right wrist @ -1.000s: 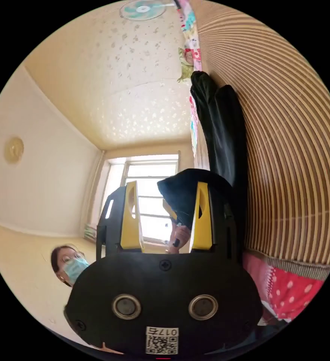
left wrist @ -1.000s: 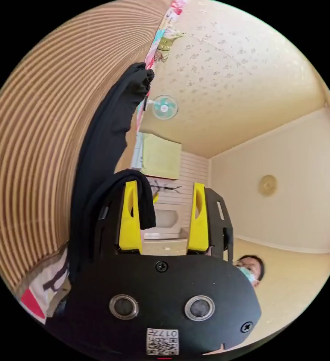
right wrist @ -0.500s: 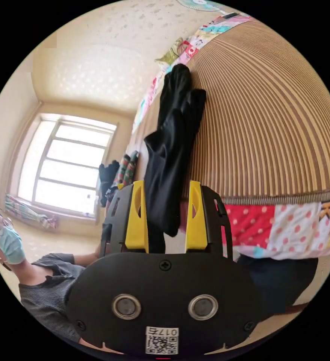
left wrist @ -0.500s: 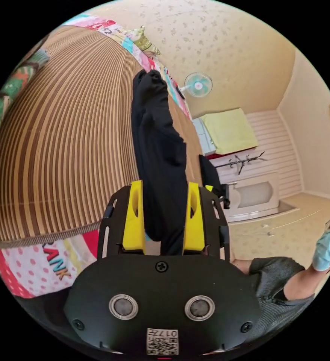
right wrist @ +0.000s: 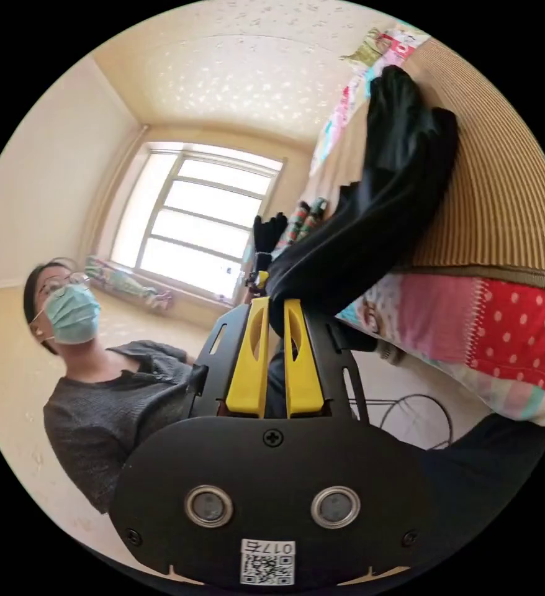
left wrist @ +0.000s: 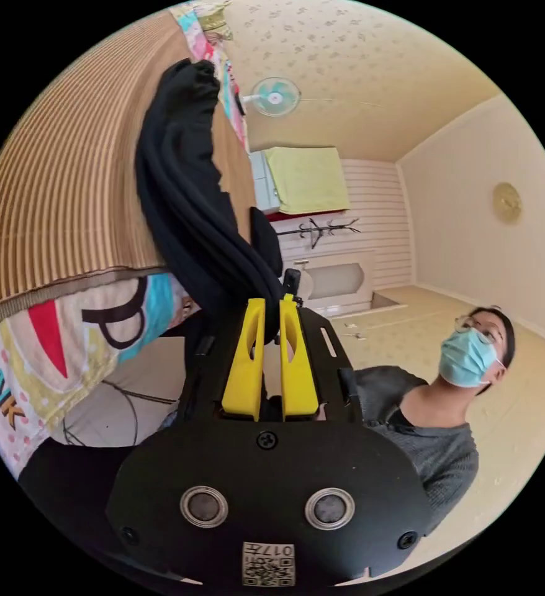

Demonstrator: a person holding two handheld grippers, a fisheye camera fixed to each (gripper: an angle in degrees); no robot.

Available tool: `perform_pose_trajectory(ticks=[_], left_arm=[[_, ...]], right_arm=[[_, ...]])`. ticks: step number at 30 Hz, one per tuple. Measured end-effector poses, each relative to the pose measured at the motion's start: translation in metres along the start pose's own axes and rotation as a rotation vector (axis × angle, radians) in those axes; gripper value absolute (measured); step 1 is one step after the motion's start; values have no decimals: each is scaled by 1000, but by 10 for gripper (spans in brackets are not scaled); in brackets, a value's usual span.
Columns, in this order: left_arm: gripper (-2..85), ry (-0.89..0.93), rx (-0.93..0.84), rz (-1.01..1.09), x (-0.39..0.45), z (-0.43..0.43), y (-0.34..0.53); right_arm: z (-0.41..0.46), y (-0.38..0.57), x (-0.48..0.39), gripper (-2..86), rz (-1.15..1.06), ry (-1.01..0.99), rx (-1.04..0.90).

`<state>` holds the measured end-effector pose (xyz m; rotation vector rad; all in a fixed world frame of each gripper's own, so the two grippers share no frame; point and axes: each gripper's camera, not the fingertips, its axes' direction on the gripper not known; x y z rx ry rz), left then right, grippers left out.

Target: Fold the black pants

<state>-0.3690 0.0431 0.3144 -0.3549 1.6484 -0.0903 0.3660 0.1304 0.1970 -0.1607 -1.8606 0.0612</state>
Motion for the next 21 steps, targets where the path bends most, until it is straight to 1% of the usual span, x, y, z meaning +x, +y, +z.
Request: perform_pose_trajectory(ticks=[1, 2, 3, 5, 7, 8, 9, 10, 11, 12, 13, 14, 16, 19, 21], left_arm=[[45, 70, -10, 65, 24, 7, -1], [45, 87, -15, 99, 35, 10, -2], [46, 101, -15, 161, 57, 16, -7], [47, 76, 27, 192, 75, 18, -21], [49, -45, 115, 190, 80, 9, -61], [51, -85, 145, 183, 78, 6, -74], [69, -161, 213, 184, 75, 0, -99], [102, -242, 258, 199, 72, -5, -124], [118, -283, 275, 208, 71, -8, -135], [149, -373, 306, 212, 68, -14, -150], [155, -474, 326, 192, 63, -19, -157], [157, -524, 328, 173, 60, -21, -159], [164, -645, 283, 119, 43, -18, -153], [193, -715, 224, 22, 4, -11, -133], [210, -705, 215, -33, -22, -9, -123]], right_arm=[[1, 0, -11, 29, -40, -37, 5], [4, -3, -30, 27, -111, -94, 13], [4, -9, -42, 27, -151, -128, 35], [0, -29, -46, 29, -144, -124, 77], [-8, -62, -40, 34, -150, -29, 104], [-14, -89, -31, 39, -142, 78, 142], [-19, -119, -18, 47, -125, 224, 178], [-20, -134, -12, 52, -114, 304, 188], [-20, -160, 5, 69, -63, 442, 199], [-18, -179, 21, 94, 4, 546, 194], [-17, -186, 27, 111, 36, 588, 190], [-15, -191, 36, 144, 73, 649, 178], [-10, -183, 40, 147, 65, 709, 166], [-8, -150, 58, 145, 81, 824, 135], [-14, -123, 88, 158, 157, 855, 107]])
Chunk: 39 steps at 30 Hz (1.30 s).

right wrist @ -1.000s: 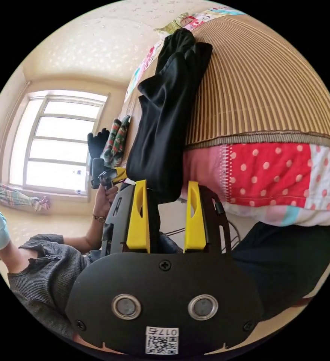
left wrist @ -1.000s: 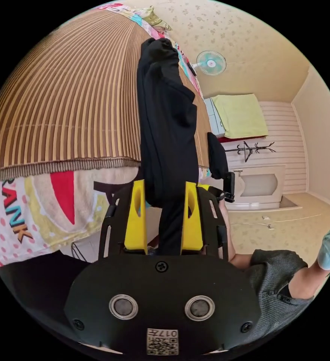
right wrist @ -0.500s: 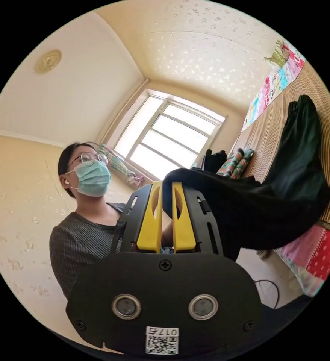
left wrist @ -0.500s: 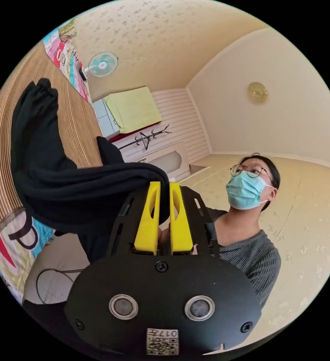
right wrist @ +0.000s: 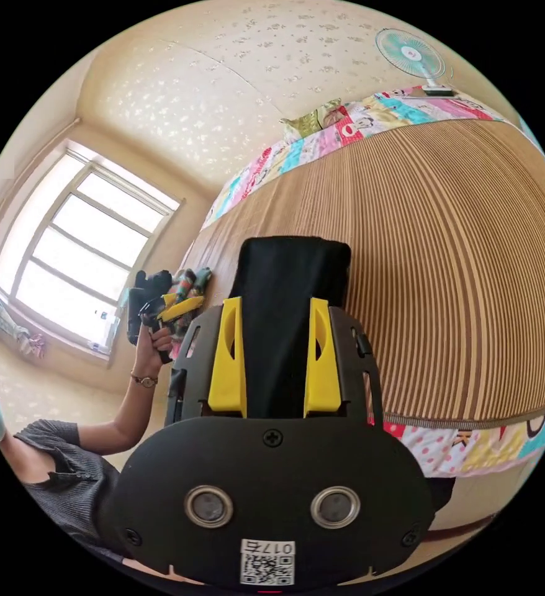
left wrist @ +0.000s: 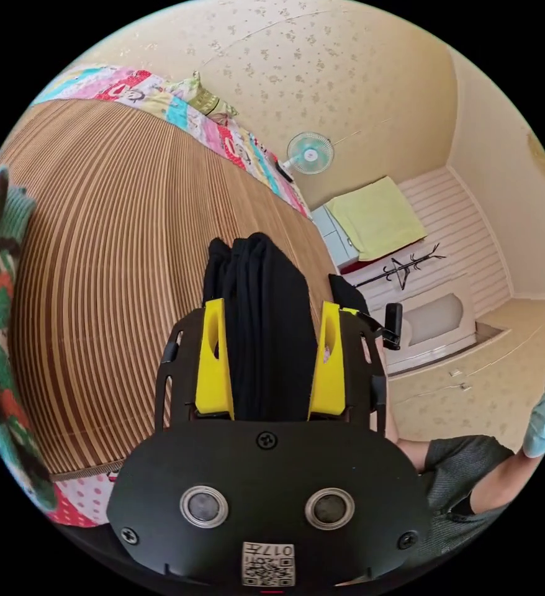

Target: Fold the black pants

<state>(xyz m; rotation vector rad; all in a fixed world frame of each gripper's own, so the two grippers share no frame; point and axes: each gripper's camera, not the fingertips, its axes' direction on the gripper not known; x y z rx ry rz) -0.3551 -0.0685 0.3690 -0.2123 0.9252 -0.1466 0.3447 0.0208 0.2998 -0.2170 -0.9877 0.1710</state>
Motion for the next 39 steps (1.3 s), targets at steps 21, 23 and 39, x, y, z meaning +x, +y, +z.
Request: perform_pose_trajectory(ticks=[21, 23, 39], left_arm=[[211, 146, -153, -95, -44, 28, -3], [185, 69, -217, -52, -36, 48, -15], [113, 158, -155, 119, 51, -162, 27]], right_arm=[[54, -30, 139, 189, 109, -422, -190], [63, -36, 135, 183, 76, -386, -225], [139, -40, -22, 90, -221, -985, -443]])
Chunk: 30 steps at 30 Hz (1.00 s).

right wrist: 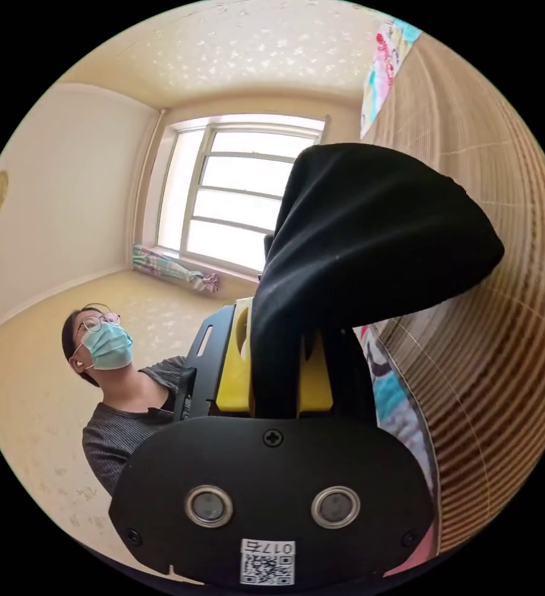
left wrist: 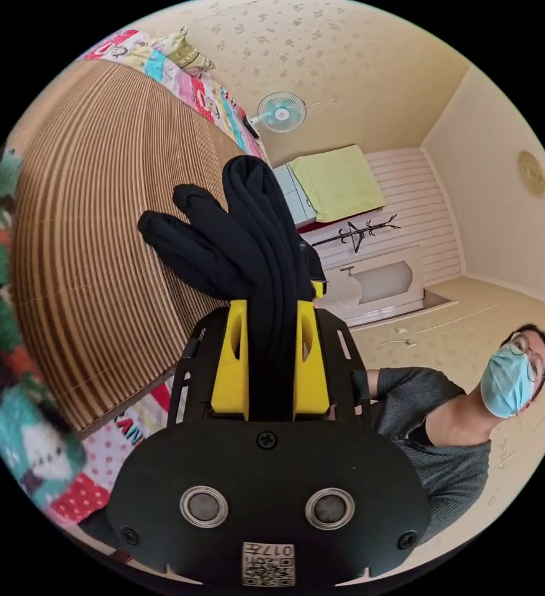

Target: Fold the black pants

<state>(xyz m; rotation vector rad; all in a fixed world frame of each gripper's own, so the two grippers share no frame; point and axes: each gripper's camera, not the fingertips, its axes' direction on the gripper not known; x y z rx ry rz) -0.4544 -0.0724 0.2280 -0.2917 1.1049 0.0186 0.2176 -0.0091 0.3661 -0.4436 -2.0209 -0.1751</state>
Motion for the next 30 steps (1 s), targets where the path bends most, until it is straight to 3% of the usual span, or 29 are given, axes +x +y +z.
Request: perform_pose_trajectory(ticks=[5, 7, 10, 12, 15, 18, 20, 22, 24, 26, 30], left_arm=[[115, -274, 126, -21, 67, -140, 35], [123, -485, 225, -93, 78, -202, 57], [133, -789, 454, -230, 95, -254, 116], [136, -832, 542, -191, 119, -255, 158], [164, -824, 654, -86, 158, -205, 218], [167, -844, 600, 44, 186, -108, 227], [174, -826, 509, 95, 191, -43, 207], [185, -674, 338, 160, 189, 41, 161], [212, -574, 281, 203, 189, 95, 131], [220, -610, 263, 226, 187, 144, 100], [264, -739, 239, 76, 134, 223, 26]], right_arm=[[128, -99, -24, 88, -55, -17, -104], [171, -131, -22, 91, -69, 45, -102], [222, -157, 1, 116, 2, 368, -105], [248, -141, 21, 162, 63, 550, -235], [240, -74, 16, 213, -30, 636, -246], [197, 1, 15, 231, -22, 859, -215], [159, 42, 8, 234, 12, 1039, -144], [124, 75, -5, 235, 33, 1222, -49], [87, 102, -17, 243, 115, 1469, 37], [65, 115, -19, 259, 185, 1605, 102], [24, 129, 5, 279, 388, 1768, 280]])
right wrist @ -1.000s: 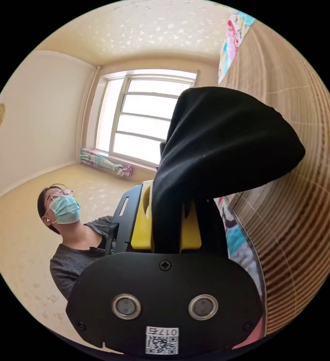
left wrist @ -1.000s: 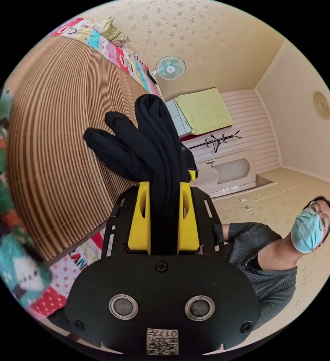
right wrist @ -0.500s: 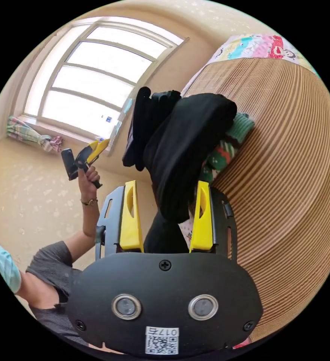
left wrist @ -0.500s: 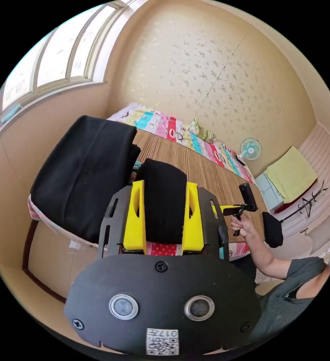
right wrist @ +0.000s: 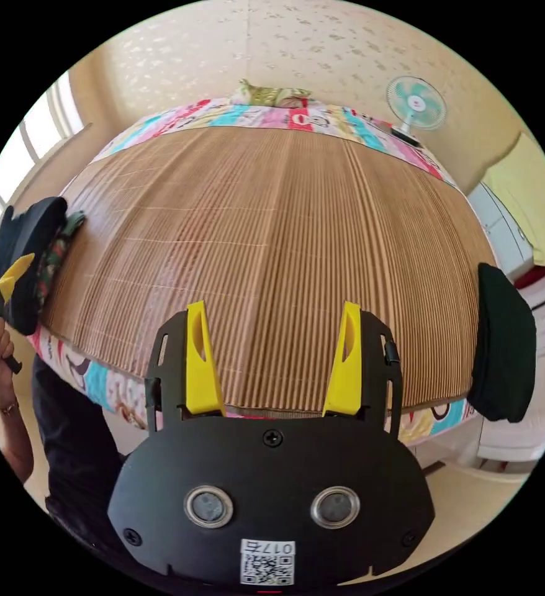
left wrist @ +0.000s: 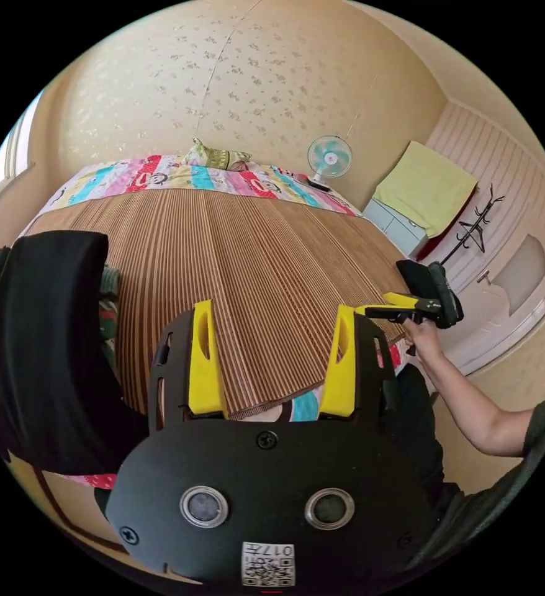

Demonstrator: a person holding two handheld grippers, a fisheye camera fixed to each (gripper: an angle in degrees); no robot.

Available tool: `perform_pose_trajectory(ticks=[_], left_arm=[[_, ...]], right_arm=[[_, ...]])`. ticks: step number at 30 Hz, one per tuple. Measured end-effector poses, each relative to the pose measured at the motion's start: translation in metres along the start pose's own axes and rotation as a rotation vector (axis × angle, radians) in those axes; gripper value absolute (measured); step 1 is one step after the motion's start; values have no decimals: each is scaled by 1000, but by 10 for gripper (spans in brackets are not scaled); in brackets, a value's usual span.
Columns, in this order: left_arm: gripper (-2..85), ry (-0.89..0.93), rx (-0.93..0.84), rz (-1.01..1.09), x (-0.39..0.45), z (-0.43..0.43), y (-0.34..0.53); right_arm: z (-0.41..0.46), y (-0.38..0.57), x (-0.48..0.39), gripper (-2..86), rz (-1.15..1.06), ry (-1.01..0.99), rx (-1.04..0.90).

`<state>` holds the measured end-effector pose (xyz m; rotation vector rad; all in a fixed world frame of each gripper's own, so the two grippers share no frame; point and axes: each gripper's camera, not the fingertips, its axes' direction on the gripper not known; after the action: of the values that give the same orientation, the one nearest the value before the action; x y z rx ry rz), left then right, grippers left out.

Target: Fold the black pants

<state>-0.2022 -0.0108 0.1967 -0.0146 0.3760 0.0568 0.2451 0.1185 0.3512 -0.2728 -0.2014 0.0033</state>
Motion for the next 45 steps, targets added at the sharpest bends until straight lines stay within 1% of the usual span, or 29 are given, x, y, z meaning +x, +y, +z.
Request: perform_pose_trajectory(ticks=[2, 3, 6, 8, 10, 12, 26, 45], left_arm=[[273, -77, -30, -34, 1, 39, -14], [275, -147, -43, -60, 2, 61, -18], [285, -264, -55, -107, 6, 102, -25], [306, -353, -61, -144, 8, 120, -27], [340, -440, -148, -214, 5, 146, -34], [355, -483, -166, -211, 9, 156, -39], [366, -484, -181, -207, 12, 176, -51], [367, -491, -180, -205, -2, 188, -56]], right_arm=[[15, -3, 6, 286, 94, 20, -2], [25, -5, 7, 293, 145, 16, -14], [44, -15, 1, 322, 223, -26, -41], [48, -24, -9, 340, 237, -8, -40], [51, -35, -16, 356, 243, 0, -48], [55, -46, -20, 378, 247, 0, -53], [36, -51, -26, 387, 238, -4, -40], [5, -59, -8, 387, 237, 0, -36]])
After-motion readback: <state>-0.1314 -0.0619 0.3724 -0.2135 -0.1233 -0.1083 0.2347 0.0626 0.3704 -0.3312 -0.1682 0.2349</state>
